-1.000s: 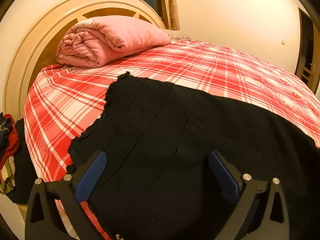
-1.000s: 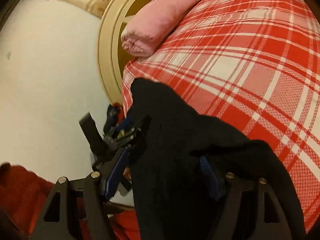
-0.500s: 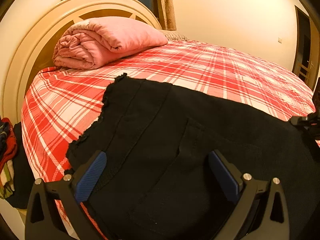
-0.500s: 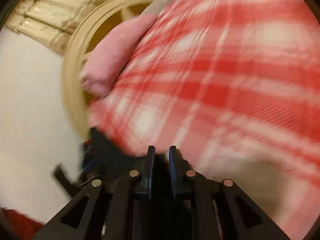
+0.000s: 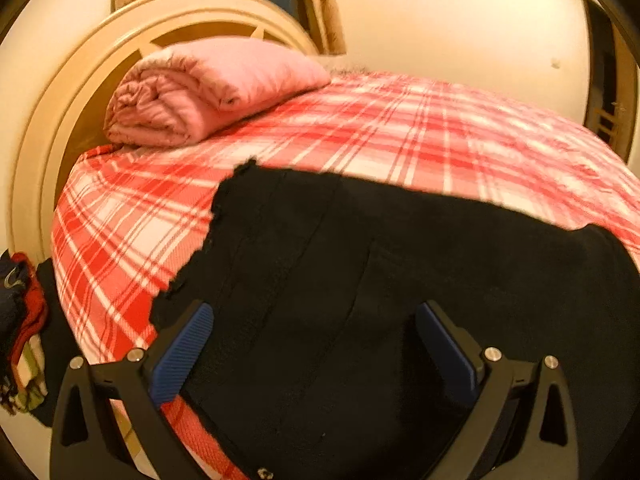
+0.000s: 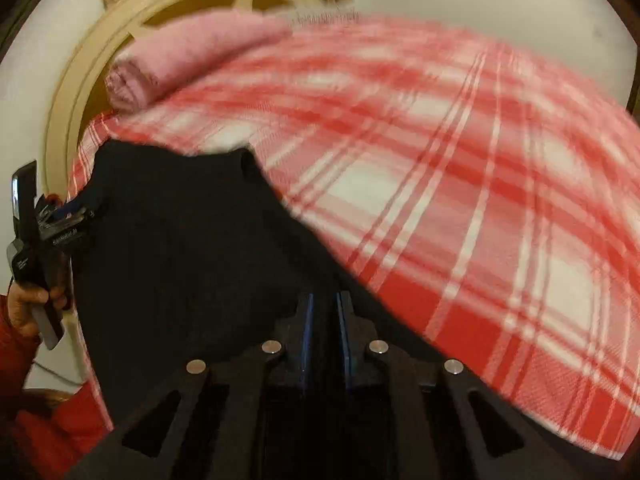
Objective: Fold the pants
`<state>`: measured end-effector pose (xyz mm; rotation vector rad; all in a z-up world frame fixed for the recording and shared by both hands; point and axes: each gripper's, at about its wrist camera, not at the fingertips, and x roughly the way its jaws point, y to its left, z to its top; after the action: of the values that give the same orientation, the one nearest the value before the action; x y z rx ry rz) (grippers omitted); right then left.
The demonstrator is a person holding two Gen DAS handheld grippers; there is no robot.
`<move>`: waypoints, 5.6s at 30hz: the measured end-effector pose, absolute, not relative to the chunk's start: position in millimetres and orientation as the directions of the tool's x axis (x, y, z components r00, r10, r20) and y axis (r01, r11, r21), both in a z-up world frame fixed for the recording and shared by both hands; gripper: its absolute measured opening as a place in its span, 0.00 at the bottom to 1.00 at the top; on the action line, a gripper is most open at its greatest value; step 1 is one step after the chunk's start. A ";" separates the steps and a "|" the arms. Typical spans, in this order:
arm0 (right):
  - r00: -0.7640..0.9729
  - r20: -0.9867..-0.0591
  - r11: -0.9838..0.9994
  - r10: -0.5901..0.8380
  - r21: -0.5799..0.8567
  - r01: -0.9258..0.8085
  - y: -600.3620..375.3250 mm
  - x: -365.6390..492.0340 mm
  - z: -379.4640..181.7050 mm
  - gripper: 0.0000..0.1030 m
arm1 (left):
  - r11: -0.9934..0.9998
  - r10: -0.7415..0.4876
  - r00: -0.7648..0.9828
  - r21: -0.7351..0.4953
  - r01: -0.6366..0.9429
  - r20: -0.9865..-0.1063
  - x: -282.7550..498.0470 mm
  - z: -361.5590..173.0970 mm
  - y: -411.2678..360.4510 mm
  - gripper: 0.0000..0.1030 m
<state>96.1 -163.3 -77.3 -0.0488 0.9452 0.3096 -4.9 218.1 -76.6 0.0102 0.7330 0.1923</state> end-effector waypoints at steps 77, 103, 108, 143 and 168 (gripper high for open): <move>0.669 -0.716 0.979 0.196 0.179 -0.095 -131.5 -52.9 -0.8 0.22 | 0.997 -0.003 0.800 -0.062 -0.043 -0.600 -51.5 -15.7 163.7 1.00; 0.767 -0.633 0.944 -0.107 0.178 0.279 -259.3 -106.7 -14.4 0.16 | 0.953 -0.275 0.749 -0.068 0.295 -0.602 -52.2 -16.2 70.2 1.00; 0.733 -0.677 0.961 -0.062 0.159 0.228 -248.7 -90.5 -38.8 0.16 | 0.926 -0.298 0.717 -0.009 0.378 -0.630 -63.8 -32.1 16.1 1.00; 0.808 -0.588 0.986 0.037 0.154 0.067 -138.2 -84.3 -18.3 0.24 | 0.746 0.029 0.705 -0.454 -0.487 -0.709 -62.4 -105.2 321.7 0.98; 0.824 -0.566 0.931 -0.014 0.293 0.217 -192.2 -110.9 -7.7 0.24 | 0.854 -0.064 0.851 -0.470 -0.224 -0.522 -66.4 -29.4 281.7 0.25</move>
<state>-110.9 -192.2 -7.7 0.3573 0.5922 -0.1254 -66.4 281.7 -29.4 -0.5475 0.5535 0.0888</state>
